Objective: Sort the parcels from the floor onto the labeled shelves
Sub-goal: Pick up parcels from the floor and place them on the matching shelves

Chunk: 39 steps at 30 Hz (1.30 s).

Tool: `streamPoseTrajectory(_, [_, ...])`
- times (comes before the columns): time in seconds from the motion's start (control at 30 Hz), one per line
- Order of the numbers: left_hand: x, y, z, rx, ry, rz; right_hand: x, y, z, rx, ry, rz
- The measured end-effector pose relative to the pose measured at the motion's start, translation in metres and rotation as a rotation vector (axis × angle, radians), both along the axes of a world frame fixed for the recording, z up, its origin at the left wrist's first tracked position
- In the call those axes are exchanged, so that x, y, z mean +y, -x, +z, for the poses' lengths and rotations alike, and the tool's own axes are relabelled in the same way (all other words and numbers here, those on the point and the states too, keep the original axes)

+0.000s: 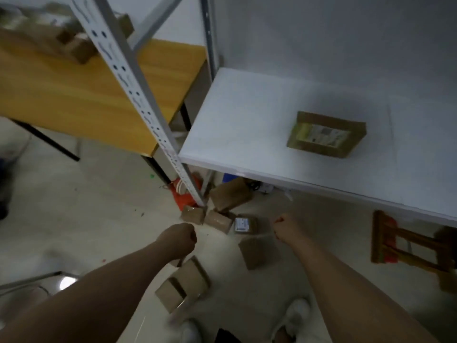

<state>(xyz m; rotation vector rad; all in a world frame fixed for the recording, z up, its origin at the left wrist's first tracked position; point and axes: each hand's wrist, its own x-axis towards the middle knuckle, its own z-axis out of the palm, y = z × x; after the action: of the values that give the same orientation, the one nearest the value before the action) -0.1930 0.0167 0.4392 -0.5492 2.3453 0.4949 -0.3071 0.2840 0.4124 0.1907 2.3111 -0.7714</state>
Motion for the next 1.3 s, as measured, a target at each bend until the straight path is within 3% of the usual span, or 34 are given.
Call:
streamPoseTrajectory(0.23, [-0.051, -0.06, -0.097, -0.142, -0.11, 0.271, -0.061, -0.015, -0.09, -0.118, -0.045, 0.091])
streamPoseTrajectory(0.47, [-0.028, -0.068, -0.276, -0.174, -0.284, 0.412, -0.055, -0.01, -0.265, -0.138, -0.103, 0.104])
streamPoseTrajectory(0.7, [0.021, -0.014, -0.455, -0.188, -0.53, 0.565, -0.029, -0.008, -0.44, -0.212, -0.099, -0.021])
streamPoseTrajectory(0.93, [0.066, 0.044, -0.563, -0.227, -0.859, 0.864, -0.012, 0.005, -0.559, -0.263, -0.071, -0.16])
streamPoseTrajectory(1.03, [0.073, 0.056, -0.586, -0.241, -1.001, 1.042, -0.017, 0.004, -0.582, -0.324, 0.027, -0.228])
streamPoseTrajectory(1.13, [0.071, 0.063, -0.591, -0.217, -0.973, 1.125, -0.032, 0.007, -0.566, -0.37, 0.091, -0.211])
streamPoseTrajectory(1.3, [0.055, 0.057, -0.57, -0.23, -1.035, 1.275, -0.055, 0.019, -0.516, -0.219, 0.295, -0.237])
